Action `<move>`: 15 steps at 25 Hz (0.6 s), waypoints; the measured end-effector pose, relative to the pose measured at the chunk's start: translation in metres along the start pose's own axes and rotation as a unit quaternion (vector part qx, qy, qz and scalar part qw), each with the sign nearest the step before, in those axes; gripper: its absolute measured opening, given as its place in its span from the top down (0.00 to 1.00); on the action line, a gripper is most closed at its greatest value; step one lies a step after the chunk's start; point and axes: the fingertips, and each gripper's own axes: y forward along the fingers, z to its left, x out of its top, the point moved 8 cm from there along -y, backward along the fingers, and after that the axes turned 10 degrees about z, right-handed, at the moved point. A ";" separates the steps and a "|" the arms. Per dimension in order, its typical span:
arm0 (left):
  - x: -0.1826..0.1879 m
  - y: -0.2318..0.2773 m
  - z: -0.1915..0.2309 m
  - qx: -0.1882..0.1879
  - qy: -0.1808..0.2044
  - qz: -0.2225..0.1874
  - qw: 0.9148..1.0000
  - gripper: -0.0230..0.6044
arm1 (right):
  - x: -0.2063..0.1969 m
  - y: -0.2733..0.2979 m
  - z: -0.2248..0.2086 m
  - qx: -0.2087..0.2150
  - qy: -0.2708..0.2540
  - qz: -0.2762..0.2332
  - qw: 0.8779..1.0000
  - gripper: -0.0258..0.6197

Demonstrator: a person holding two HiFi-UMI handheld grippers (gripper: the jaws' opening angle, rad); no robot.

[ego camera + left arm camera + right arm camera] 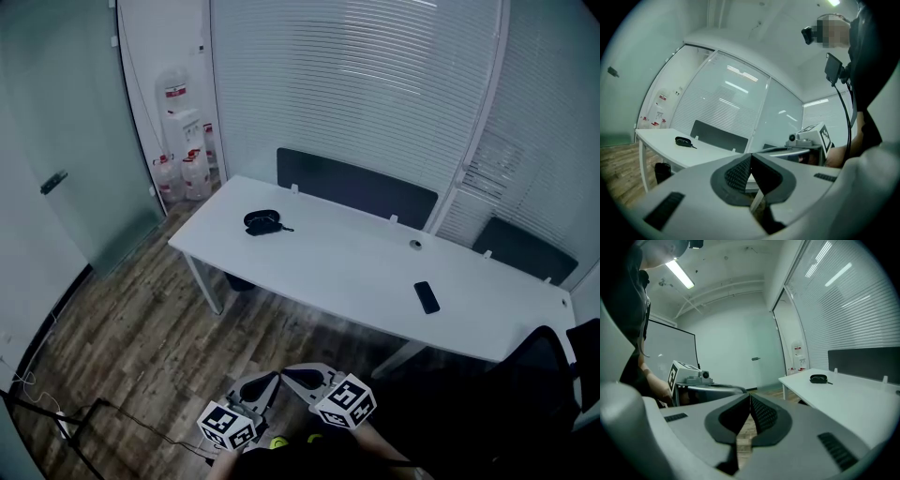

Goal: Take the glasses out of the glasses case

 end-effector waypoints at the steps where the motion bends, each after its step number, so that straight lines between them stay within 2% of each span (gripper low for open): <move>1: -0.001 -0.002 0.000 -0.001 0.000 0.001 1.000 0.95 | 0.000 0.001 0.002 0.000 -0.001 0.002 1.000 0.93; 9: -0.006 -0.017 0.007 -0.005 0.002 0.011 1.000 0.95 | -0.001 0.013 0.016 -0.004 -0.009 0.015 1.000 0.94; 15: -0.009 -0.026 0.010 -0.004 -0.006 0.005 1.000 0.95 | 0.001 0.020 0.021 0.008 0.009 0.021 1.000 0.94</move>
